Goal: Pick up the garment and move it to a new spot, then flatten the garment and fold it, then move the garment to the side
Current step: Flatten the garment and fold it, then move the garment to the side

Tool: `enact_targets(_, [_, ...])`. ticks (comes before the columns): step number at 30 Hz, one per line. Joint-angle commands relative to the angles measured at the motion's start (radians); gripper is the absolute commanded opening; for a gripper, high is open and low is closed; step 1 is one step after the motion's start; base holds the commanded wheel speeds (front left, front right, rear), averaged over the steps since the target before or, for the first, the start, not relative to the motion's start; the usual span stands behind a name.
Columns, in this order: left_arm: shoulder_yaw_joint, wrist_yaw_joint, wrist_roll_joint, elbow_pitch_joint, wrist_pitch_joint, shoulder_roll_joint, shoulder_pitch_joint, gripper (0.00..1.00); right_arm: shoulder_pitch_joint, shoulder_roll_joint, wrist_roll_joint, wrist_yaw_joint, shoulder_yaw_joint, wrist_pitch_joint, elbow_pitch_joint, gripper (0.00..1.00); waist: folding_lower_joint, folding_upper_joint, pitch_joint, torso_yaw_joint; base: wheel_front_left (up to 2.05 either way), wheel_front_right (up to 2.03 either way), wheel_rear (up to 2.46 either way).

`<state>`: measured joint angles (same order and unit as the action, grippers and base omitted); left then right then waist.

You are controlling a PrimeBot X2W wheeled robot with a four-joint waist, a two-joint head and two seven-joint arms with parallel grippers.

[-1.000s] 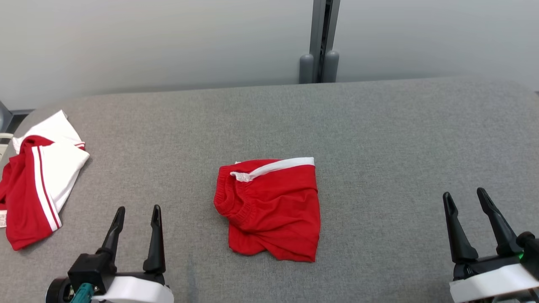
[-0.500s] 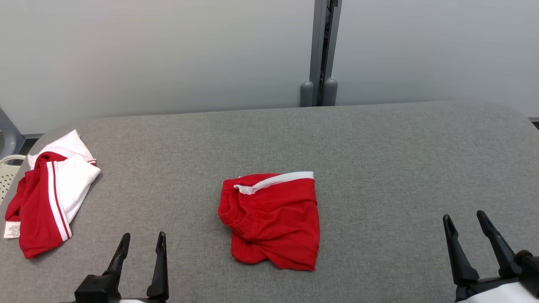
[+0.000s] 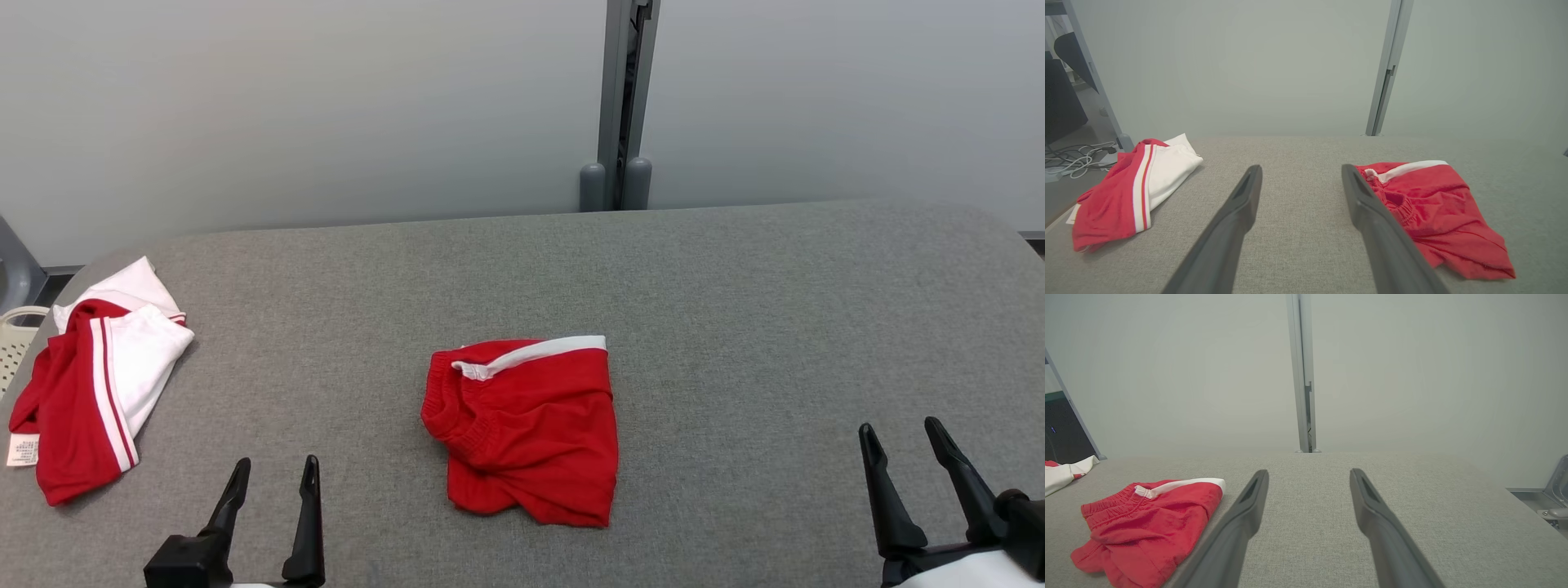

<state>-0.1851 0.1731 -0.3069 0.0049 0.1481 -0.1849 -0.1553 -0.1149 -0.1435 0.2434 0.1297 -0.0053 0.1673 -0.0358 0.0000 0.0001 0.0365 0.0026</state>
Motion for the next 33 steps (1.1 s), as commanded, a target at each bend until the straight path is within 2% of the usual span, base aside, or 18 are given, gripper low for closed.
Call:
enact_targets(1, [-0.001,0.005,-0.001,0.002,-0.003,-0.008,0.013,1.0,-0.003,0.0,-0.003,0.002,-0.004,-0.001,0.004,1.0,0.0,-0.0001,0.0,0.0,0.0,0.0,0.0])
enact_targets(19, [-0.017,0.021,0.002,-0.021,-0.019,-0.005,0.031,1.0,0.011,-0.007,-0.005,0.002,-0.011,0.006,-0.005,1.0,0.0,-0.0001,-0.012,0.004,0.0,0.0,0.0])
enact_targets(27, [-0.039,-0.001,0.009,-0.003,0.008,0.007,0.127,1.0,0.077,-0.02,0.002,0.002,0.001,-0.012,-0.027,1.0,0.0,-0.0001,-0.104,0.062,0.0,0.0,0.0])
enact_targets(33, [-0.058,-0.018,0.014,0.039,0.039,0.026,0.22,1.0,0.181,-0.036,0.028,0.002,0.083,-0.062,-0.103,1.0,0.0,-0.0001,-0.188,0.117,0.0,0.0,0.0])
